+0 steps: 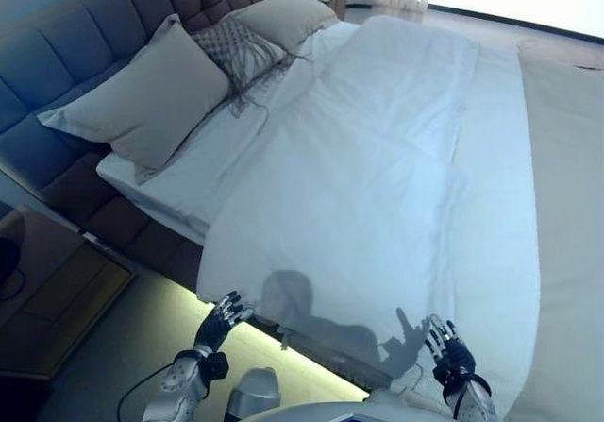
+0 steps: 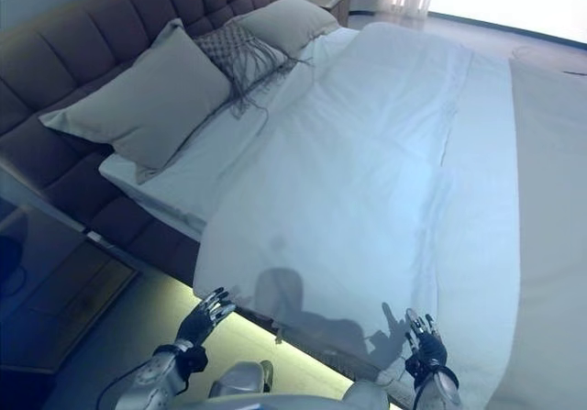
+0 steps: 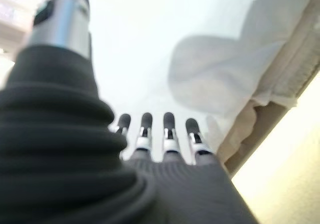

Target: Make the bed neatly

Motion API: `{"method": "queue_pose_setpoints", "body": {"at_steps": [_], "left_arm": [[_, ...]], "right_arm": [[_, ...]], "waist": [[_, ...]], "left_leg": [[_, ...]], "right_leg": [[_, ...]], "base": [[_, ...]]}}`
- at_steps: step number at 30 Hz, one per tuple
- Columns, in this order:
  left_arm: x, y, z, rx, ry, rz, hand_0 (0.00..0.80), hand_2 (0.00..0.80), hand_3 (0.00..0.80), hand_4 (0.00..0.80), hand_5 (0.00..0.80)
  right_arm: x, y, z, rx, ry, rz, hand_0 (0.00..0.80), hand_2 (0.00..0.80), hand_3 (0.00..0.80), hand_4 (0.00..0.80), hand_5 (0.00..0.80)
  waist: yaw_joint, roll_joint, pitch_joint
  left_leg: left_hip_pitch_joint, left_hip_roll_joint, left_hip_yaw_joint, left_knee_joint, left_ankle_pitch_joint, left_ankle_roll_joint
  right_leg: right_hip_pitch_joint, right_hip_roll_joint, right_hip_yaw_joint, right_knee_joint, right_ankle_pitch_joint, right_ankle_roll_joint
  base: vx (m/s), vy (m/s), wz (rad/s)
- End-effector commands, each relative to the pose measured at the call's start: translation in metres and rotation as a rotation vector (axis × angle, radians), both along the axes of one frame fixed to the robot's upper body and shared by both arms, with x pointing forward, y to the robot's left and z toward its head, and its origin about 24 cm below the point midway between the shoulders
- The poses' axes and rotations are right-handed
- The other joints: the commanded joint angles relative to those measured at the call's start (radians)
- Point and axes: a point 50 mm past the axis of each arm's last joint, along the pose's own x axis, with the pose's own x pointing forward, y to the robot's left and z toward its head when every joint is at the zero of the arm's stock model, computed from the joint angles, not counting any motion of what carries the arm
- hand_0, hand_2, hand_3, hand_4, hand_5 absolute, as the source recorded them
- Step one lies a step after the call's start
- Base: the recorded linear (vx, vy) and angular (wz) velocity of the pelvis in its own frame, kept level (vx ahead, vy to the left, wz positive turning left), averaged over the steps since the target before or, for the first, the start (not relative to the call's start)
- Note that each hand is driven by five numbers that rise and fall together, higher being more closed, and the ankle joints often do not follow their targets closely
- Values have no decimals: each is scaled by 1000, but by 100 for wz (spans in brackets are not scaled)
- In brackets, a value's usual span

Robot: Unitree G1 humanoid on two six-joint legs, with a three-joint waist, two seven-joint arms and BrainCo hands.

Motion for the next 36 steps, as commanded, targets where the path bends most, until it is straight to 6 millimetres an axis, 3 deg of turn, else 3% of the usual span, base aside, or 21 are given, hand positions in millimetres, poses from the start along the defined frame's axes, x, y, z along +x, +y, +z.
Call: {"method": "queue_pose_setpoints", "body": {"at_steps": [1,3,5,8,11,13,15,17,19,21,22,25,28,32,36], "left_arm": [[21,-2,18,3,-122,-46,0,0,0,0,0],[19,-8,17,3,-121,-62,0,0,0,0,0],[27,-18,20,-7,-148,-73,0,0,0,0,0],[49,-35,29,-44,-190,-86,0,0,0,0,0],[70,-51,40,-63,-233,-141,0,0,0,0,0],[73,-54,41,-42,-239,-141,0,0,0,0,0],[71,-45,45,-10,-263,-112,0,0,0,0,0],[68,-28,49,66,-288,-72,0,0,0,0,0],[69,-12,60,197,-365,-44,0,0,0,0,0],[84,-6,80,388,-520,-80,0,0,0,0,0],[91,-6,88,464,-579,-80,0,0,0,0,0],[111,-15,118,727,-808,-59,0,0,0,0,0],[132,-19,145,1105,-1017,57,0,0,0,0,0],[159,-17,159,1413,-1028,192,0,0,0,0,0],[172,-25,160,1578,-1029,159,0,0,0,0,0]], "right_arm": [[32,4,17,4,-132,42,0,0,0,0,0],[36,7,19,23,-160,39,0,0,0,0,0],[48,7,27,23,-193,34,0,0,0,0,0],[71,6,40,-7,-229,24,0,0,0,0,0],[87,5,53,-55,-250,16,0,0,0,0,0],[88,9,52,-47,-227,12,0,0,0,0,0],[82,18,46,26,-223,23,0,0,0,0,0],[77,26,39,59,-206,57,0,0,0,0,0],[86,36,42,73,-236,111,0,0,0,0,0],[100,38,50,66,-295,118,0,0,0,0,0],[106,39,54,60,-304,123,0,0,0,0,0],[117,37,66,43,-364,121,0,0,0,0,0],[133,37,84,24,-440,136,0,0,0,0,0],[161,45,114,-28,-515,167,0,0,0,0,0],[172,51,133,-53,-558,182,0,0,0,0,0]], "waist": [[-3,-24,33],[-18,3,25],[-34,45,23],[-54,86,30],[-79,101,39],[-90,97,42],[-78,77,48],[-45,60,53],[-17,43,75],[-13,26,110],[-15,26,124],[-49,27,163],[-66,27,208],[-95,27,242],[-129,29,261]], "left_leg": [[-4,7,-47,151,-75,58],[7,40,-92,98,-26,48],[-9,98,-141,29,81,15],[-44,131,-149,-26,136,-19],[-78,95,-105,11,78,-25],[-108,50,-81,73,38,-17],[-131,27,-70,113,9,-2],[-129,22,-75,116,-11,13],[-157,22,-81,137,-25,18],[-241,9,-93,182,-29,20],[-267,13,-94,190,-24,19],[-336,37,-115,190,4,2],[-388,62,-110,165,44,-27],[-448,59,-117,127,82,-34],[-496,42,-108,136,86,-26]], "right_leg": [[19,2,39,-111,220,18],[-8,22,62,-52,185,-5],[-60,28,91,32,135,-8],[-150,-12,139,129,98,14],[-229,-94,190,187,105,55],[-238,-135,211,167,157,62],[-241,-167,190,141,266,76],[-255,-185,144,122,324,89],[-318,-166,120,86,361,91],[-348,-141,152,11,365,91],[-363,-137,150,5,368,90],[-422,-100,204,-11,361,94],[-470,-101,161,-15,358,102],[-567,-91,160,-21,385,106],[-627,-77,191,2,391,108]], "base": [[33,29,-1],[27,138,-6],[-41,354,-9],[-77,520,-28],[31,605,-36],[149,397,-35],[152,178,-52],[117,78,-75],[-81,-9,-143],[-229,-51,-134],[-253,-20,-27],[-265,-31,24],[-245,76,48],[-215,168,-15],[-93,180,-31]]}}
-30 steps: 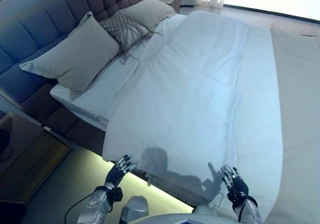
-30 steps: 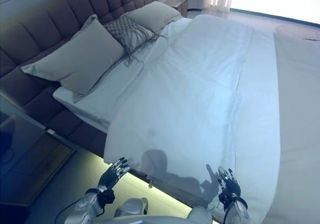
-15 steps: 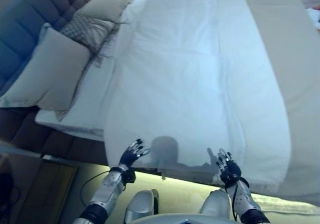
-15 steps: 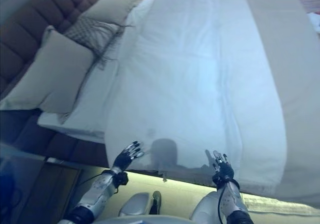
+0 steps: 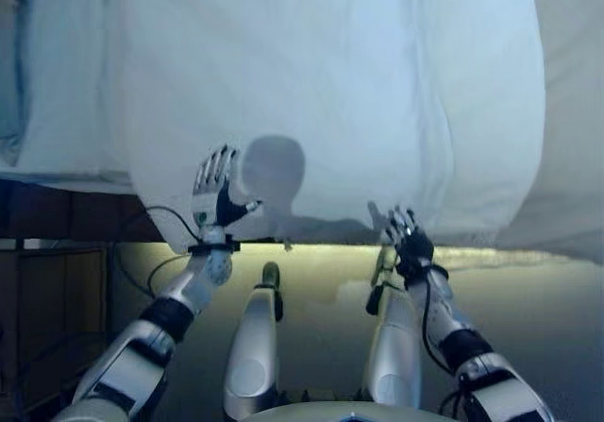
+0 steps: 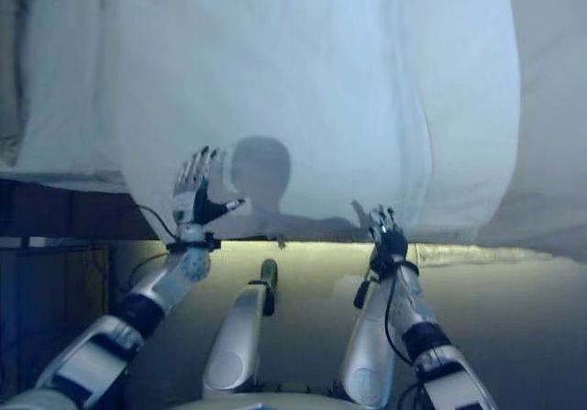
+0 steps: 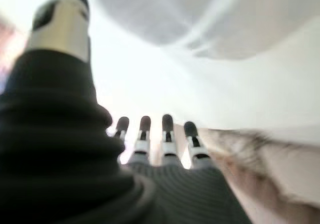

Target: Make the bed neatly

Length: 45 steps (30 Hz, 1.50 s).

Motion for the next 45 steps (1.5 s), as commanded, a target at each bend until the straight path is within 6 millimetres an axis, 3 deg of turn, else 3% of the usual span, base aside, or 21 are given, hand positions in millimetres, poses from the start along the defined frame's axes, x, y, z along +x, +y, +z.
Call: {"method": "queue_pose_setpoints", "body": {"at_steps": [1,8,20,25,32,39,40,41,42,45], "left_arm": [[3,-3,9,128,-110,44,0,0,0,0,0],[10,-9,11,264,-93,80,0,0,0,0,0],[20,9,4,305,86,149,0,0,0,0,0],[20,21,5,294,59,210,0,0,0,0,0],[27,39,25,344,-13,302,0,0,0,0,0],[31,39,23,420,48,325,0,0,0,0,0],[31,37,22,436,53,319,44,44,44,44,44],[32,34,22,445,56,316,615,615,615,615,615],[32,33,21,450,59,316,800,800,800,800,800],[33,32,22,441,70,324,800,800,800,800,800]], "right_arm": [[2,-9,25,-44,-101,-22,0,0,0,0,0],[7,-12,46,-114,-154,-3,0,0,0,0,0],[12,-5,98,-128,-351,-14,0,0,0,0,0],[9,0,102,-84,-370,-6,0,0,0,0,0],[7,6,110,-66,-413,6,0,0,0,0,0],[8,9,119,-60,-435,4,0,0,0,0,0],[8,9,121,-56,-441,0,0,0,0,0,0],[8,10,121,-51,-447,-4,0,0,0,0,0],[7,10,122,-48,-455,-6,0,0,0,0,0],[9,11,126,-51,-468,-1,0,0,0,0,0]], "waist": [[-4,23,-9],[-39,43,31],[-47,5,87],[-53,-22,87],[-58,-35,87],[-63,-50,87],[-62,-51,87],[-62,-52,87],[-62,-51,87],[-58,-44,87]], "left_leg": [[16,20,-75,-165,180,16],[-36,-1,-70,-127,178,19],[-186,14,-114,-83,202,8],[-226,30,-123,-68,209,7],[-269,45,-130,-73,226,-4],[-333,45,-141,-16,215,-6],[-343,44,-143,-5,213,-6],[-353,44,-145,5,213,-6],[-365,45,-147,14,213,-7],[-388,48,-153,26,214,-8]], "right_leg": [[-48,-24,42,85,56,107],[-98,-20,75,98,71,110],[-179,-10,50,106,78,120],[-199,-1,46,95,88,119],[-221,-12,23,75,96,117],[-254,-13,25,83,95,114],[-261,-15,28,89,95,114],[-267,-16,30,95,95,114],[-274,-17,32,103,93,115],[-291,-18,37,119,82,117]], "base": [[-26,199,-2],[-15,160,-16],[-14,-4,-8],[34,-29,-13],[8,-8,-2],[-7,-7,-3],[0,0,0],[0,0,0],[0,0,0],[0,0,0]]}}
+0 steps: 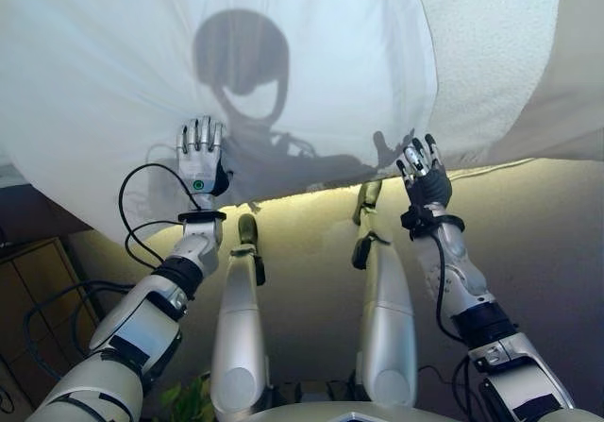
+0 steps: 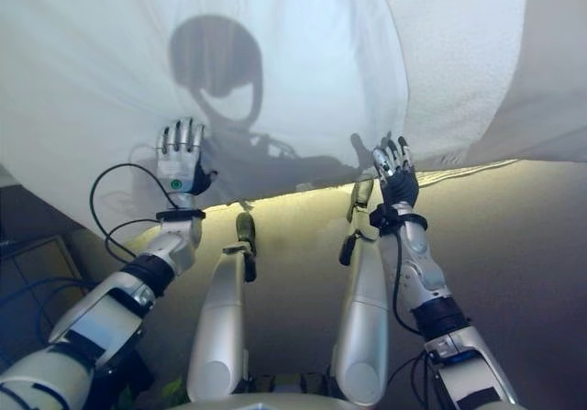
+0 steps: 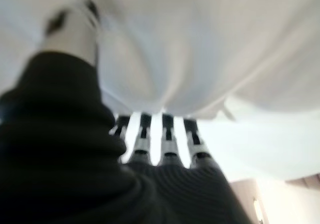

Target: Make the bed neatly

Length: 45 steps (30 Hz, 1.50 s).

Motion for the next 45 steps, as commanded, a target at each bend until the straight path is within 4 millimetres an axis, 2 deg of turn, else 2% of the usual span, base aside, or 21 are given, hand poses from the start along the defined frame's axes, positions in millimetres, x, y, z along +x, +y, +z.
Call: {"method": "queue_pose_setpoints", "body": {"at_steps": [1,9,10,11,18,24,27,34,40,45], "left_arm": [[-1,17,-5,-1,65,81,800,800,800,800,800],[0,16,-3,-10,55,71,800,800,800,800,800],[-1,17,-4,-12,60,72,800,800,800,800,800],[0,17,-1,-17,55,69,800,800,800,800,800],[-4,22,-11,-115,89,44,800,800,800,800,800],[-20,39,-34,-233,157,77,800,800,800,800,800],[-28,47,-45,-214,214,75,800,800,800,800,800],[-55,74,-76,-218,348,153,800,800,800,800,800],[-73,78,-97,-162,446,147,800,800,800,800,800],[-82,81,-106,-172,492,141,800,800,800,800,800]], "right_arm": [[-8,-4,30,8,-148,0,0,0,0,0,0],[-9,-2,35,23,-159,-14,0,0,0,0,0],[-9,-1,34,25,-155,-15,0,0,0,0,0],[-10,-1,36,29,-162,-16,0,0,0,0,0],[-16,-5,28,48,-153,-2,0,0,0,0,0],[-26,-14,10,53,-117,2,0,0,0,0,0],[-31,-20,0,56,-91,-2,0,0,0,0,0],[-37,-30,-24,41,-20,-8,0,0,0,0,0],[-40,-37,-30,18,4,-20,0,0,0,0,0],[-39,-43,-32,-9,12,-33,0,0,0,0,0]], "waist": [[6,9,6],[20,1,6],[24,3,6],[21,-1,6],[25,-1,6],[38,17,6],[47,32,6],[64,68,-55],[64,96,-79],[61,117,-81]], "left_leg": [[-153,8,-92,-76,262,33],[-158,12,-98,-73,261,34],[-137,21,-98,-69,233,32],[-154,13,-97,-75,264,34],[-79,14,-76,-84,255,39],[46,18,-61,-113,245,39],[113,19,-55,-134,244,37],[233,27,-40,-211,248,23],[281,20,-34,-241,245,14],[300,16,-28,-255,242,7]], "right_leg": [[-23,-77,27,57,65,164],[-14,-82,16,57,56,164],[3,-76,18,71,25,169],[-9,-83,14,56,56,163],[64,-92,-1,54,48,159],[176,-116,-20,43,34,161],[235,-130,-28,37,28,162],[321,-166,-47,17,11,169],[341,-185,-42,25,-7,170],[344,-193,-33,22,-11,172]], "base": [[0,0,0],[12,-27,-3],[-4,-4,5],[-3,-4,-11],[8,-2,4],[63,1,2],[76,-7,6],[85,17,4],[31,46,10],[-3,65,2]]}}
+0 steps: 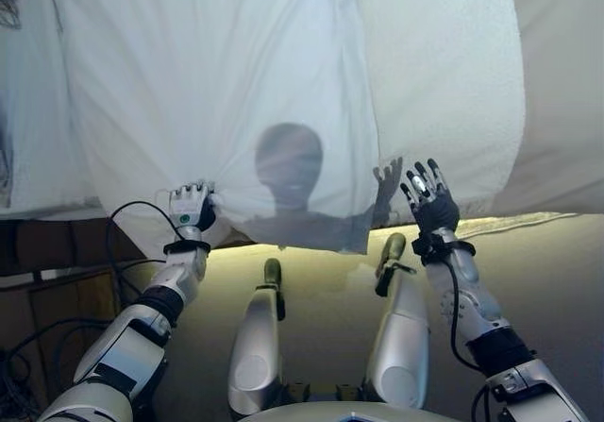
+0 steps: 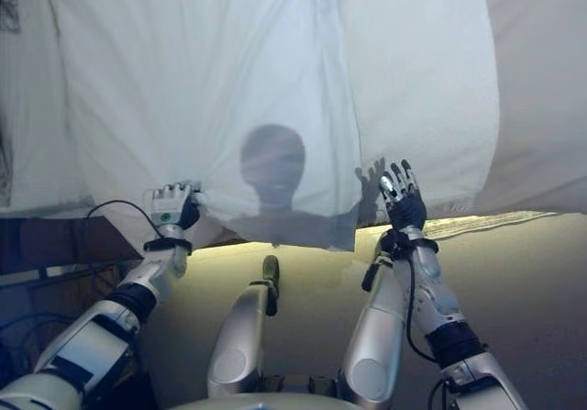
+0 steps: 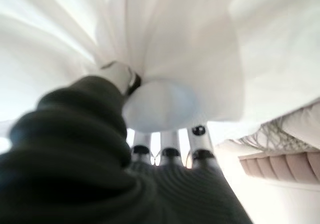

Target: Make the bed neatly

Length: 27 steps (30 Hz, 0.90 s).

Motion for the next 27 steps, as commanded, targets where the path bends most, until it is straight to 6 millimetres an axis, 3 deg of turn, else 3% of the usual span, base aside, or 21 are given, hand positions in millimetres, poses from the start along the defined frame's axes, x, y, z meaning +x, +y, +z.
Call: {"method": "queue_pose_setpoints", "body": {"at_steps": [1,9,10,11,18,27], "left_arm": [[-44,44,-37,24,172,131,800,800,800,800,800],[-40,26,-39,-94,120,81,800,800,800,800,800],[-39,21,-39,-105,99,66,536,536,536,536,536],[-38,17,-39,-115,87,59,0,0,0,0,0],[-35,-2,-42,-188,85,21,0,0,0,0,0],[-50,43,-46,-324,67,298,0,0,0,0,0]], "right_arm": [[-10,-19,2,22,-55,-79,0,0,0,0,0],[-6,-11,8,67,-75,-65,0,0,0,0,0],[-6,-9,9,77,-82,-65,0,0,0,0,0],[-6,-7,9,84,-88,-65,0,0,0,0,0],[-5,3,9,117,-116,-51,0,0,0,0,0],[-6,-4,-1,94,-83,-47,0,0,0,0,0]], "waist": [[28,-7,-43],[42,-30,-17],[45,-36,-12],[47,-41,-8],[54,-68,13],[48,-54,-4]], "left_leg": [[-80,33,-43,-56,179,28],[-113,40,-59,-58,185,28],[-118,42,-62,-57,185,28],[-123,43,-64,-55,185,29],[-129,51,-72,-49,185,32],[-111,43,-68,-36,177,34]], "right_leg": [[67,-83,38,-116,127,172],[50,-69,32,-121,133,175],[50,-67,29,-122,134,175],[49,-64,27,-124,135,175],[60,-50,13,-134,145,175],[71,-59,28,-109,132,172]], "base": [[-36,31,0],[-62,-59,2],[-56,-117,8],[-54,-118,4],[-17,-70,2],[50,47,4]]}}
